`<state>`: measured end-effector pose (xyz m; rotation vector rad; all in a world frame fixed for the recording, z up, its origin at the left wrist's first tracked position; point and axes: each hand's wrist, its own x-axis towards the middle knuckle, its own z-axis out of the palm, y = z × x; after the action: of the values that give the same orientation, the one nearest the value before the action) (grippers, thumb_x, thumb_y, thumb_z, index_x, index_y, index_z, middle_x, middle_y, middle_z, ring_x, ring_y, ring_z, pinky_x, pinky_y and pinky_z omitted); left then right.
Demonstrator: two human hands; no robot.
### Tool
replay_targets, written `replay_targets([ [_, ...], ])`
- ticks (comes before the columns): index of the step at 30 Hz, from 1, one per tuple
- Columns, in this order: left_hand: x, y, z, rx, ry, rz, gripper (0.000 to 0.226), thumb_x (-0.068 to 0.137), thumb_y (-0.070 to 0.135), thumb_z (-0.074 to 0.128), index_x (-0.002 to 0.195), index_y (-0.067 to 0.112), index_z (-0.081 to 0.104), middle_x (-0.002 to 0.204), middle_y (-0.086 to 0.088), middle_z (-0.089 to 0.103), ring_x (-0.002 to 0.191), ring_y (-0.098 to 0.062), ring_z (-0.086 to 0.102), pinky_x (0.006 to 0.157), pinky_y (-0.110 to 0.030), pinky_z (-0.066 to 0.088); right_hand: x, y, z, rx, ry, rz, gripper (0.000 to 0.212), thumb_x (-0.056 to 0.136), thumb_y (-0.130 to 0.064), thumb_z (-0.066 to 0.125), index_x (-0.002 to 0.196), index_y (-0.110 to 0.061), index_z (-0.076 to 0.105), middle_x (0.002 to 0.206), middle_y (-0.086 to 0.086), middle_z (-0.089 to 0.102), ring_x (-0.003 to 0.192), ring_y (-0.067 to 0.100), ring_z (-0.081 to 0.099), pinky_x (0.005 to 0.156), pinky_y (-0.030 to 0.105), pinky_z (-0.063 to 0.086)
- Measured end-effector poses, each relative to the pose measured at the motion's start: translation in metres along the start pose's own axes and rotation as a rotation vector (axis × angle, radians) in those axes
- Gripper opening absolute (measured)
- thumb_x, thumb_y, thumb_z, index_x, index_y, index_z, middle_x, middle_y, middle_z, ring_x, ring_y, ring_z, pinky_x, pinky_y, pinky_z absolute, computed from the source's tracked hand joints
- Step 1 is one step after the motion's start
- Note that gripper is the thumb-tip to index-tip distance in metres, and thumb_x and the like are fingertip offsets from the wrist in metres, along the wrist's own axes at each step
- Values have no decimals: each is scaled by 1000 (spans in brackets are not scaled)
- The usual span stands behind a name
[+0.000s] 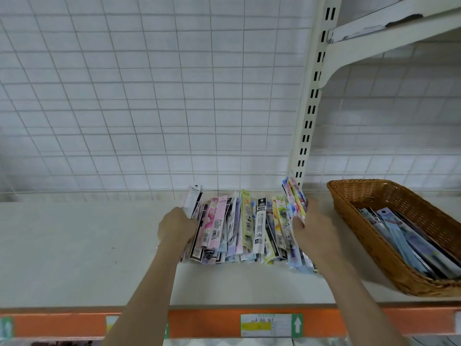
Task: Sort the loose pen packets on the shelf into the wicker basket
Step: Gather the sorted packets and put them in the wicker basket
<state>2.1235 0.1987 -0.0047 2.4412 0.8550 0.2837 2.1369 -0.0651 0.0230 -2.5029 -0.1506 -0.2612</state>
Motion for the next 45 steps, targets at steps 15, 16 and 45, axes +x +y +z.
replay_targets([
  [15,-42,17,-38,-397,119,113,24,91,21,53,105,7,38,88,-7,52,76,-30,51,65,-31,37,-2,-6,-19,316,122,-11,44,91,-33,57,122,-7,41,104,10,63,85,29,61,67,32,48],
  [16,-49,22,-40,-415,119,131,28,90,25,55,106,9,40,86,-4,52,74,-28,52,62,-30,38,-1,-5,-21,346,124,-1,49,87,-36,62,122,-9,42,99,5,60,84,25,59,67,31,48],
  [45,-150,85,40,-703,231,322,19,84,9,65,79,10,47,60,8,48,56,-9,50,48,-6,38,1,46,-75,568,321,-129,21,82,-14,65,88,-24,47,76,-1,59,66,11,57,56,26,47],
])
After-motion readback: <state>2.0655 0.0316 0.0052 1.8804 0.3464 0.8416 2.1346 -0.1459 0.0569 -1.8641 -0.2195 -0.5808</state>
